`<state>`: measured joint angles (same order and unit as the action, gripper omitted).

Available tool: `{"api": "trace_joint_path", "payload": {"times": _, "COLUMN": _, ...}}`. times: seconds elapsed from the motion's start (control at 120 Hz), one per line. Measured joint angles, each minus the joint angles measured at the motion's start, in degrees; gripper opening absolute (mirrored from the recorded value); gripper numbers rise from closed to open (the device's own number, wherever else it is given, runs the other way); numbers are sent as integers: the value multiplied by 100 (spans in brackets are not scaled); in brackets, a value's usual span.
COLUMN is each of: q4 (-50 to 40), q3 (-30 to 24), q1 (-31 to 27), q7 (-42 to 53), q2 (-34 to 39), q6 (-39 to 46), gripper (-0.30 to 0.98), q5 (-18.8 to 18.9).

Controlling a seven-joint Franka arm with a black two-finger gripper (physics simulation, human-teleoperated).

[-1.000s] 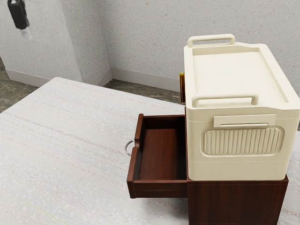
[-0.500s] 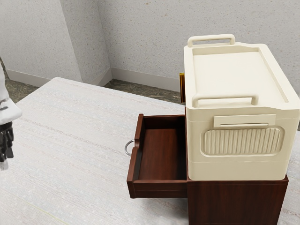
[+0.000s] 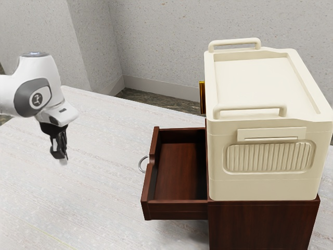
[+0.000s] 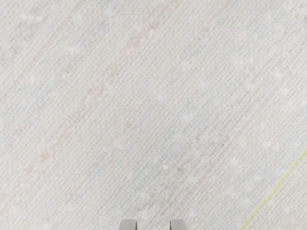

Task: Push the drawer handle with one arm to close the drawer

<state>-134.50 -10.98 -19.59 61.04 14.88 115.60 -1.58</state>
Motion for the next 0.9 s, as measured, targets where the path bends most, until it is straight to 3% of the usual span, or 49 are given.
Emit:
{"api": "trace_joint_path", "payload": {"times": 0.5, "q4": 375, "q3": -1087, "q1": 1, "q7": -413, "q2": -633, "q6": 599, "gripper": -10, "q5": -554}}
{"api": "trace_joint_path", "payload": {"times": 0.9, "q4": 824, "q3": -1714, "q1": 29, "q7": -650, "q2": -1208, "q6": 794, "gripper": -10, "q5": -523}}
